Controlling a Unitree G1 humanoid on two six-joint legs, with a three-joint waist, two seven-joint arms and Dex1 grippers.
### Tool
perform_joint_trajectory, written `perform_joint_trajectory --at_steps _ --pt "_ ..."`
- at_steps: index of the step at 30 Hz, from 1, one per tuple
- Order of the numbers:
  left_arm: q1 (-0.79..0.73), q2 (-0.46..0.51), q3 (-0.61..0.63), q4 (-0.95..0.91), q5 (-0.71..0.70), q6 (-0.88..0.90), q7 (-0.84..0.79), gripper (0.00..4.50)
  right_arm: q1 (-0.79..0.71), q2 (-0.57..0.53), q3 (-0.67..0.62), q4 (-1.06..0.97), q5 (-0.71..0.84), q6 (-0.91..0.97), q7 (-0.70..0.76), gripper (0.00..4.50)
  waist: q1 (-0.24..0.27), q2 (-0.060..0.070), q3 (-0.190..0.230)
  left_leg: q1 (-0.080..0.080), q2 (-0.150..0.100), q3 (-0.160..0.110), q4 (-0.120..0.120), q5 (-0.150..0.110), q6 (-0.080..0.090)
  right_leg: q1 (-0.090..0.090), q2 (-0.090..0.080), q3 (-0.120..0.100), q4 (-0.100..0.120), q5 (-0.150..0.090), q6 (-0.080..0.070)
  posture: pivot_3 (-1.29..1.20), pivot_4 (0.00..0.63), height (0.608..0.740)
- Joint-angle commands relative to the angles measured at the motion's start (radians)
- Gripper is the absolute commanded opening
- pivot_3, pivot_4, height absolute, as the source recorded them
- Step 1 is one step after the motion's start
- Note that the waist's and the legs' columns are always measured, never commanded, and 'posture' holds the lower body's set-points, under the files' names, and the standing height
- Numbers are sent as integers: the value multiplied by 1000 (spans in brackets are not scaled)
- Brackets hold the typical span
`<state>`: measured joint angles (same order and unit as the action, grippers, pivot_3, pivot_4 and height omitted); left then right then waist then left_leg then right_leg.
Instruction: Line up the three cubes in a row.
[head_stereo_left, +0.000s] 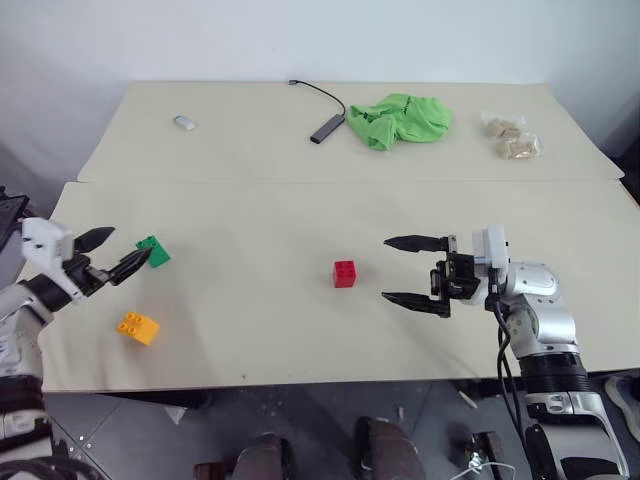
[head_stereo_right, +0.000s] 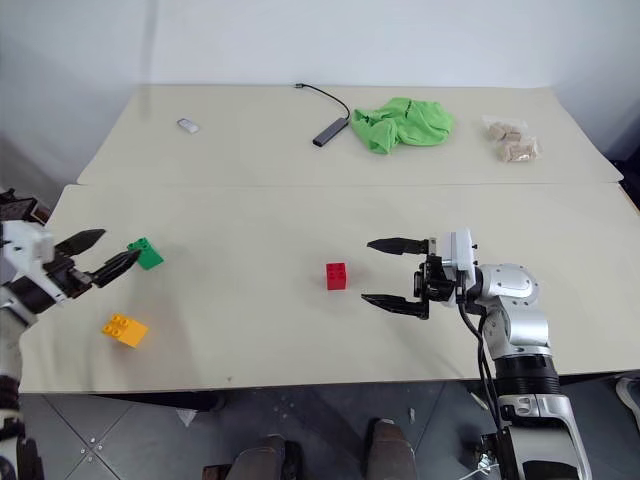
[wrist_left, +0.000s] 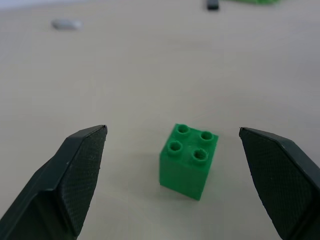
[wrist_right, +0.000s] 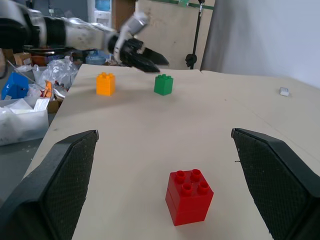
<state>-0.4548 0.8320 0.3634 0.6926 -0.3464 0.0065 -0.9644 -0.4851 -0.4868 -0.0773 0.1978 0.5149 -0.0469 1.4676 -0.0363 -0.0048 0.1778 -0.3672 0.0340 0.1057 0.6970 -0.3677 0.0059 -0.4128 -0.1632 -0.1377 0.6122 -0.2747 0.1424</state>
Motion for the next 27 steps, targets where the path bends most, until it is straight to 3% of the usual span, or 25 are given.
perform_joint_trajectory --at_steps 1,6,13,16,19,27 --pt "-88 33 -50 149 64 -75 -53 4500 14 -21 -12 -70 26 23 -20 4470 -1 0 0 0 0 0 0 0 0 0 0 0 0 0 0 0 150 740" --pt "-187 26 -94 293 108 -140 -93 4500 36 -35 -19 -125 34 50 -51 4470 4 0 0 0 0 0 1 0 0 0 0 0 0 0 0 0 150 740" --pt "-207 42 -140 350 160 -202 -138 2388 55 -58 -23 -128 29 44 -63 4500 5 0 0 0 0 0 1 0 0 0 0 0 0 0 1 0 150 740" --pt "-240 27 -124 280 106 -167 -217 1499 66 -62 -23 -117 22 27 -63 4500 5 -1 0 0 0 0 1 0 0 0 0 0 1 0 1 0 150 740" --pt "-291 -14 -168 125 67 -75 -321 1479 81 -77 -31 -106 20 19 -56 4500 16 -2 1 -2 0 -1 3 0 0 0 0 0 1 0 1 0 150 740" --pt "-326 -123 -444 -270 128 109 -480 1479 69 -151 -56 -3 -2 -25 -28 4500 23 -1 1 -1 -1 -1 4 0 1 1 -1 1 0 1 3 0 150 740"
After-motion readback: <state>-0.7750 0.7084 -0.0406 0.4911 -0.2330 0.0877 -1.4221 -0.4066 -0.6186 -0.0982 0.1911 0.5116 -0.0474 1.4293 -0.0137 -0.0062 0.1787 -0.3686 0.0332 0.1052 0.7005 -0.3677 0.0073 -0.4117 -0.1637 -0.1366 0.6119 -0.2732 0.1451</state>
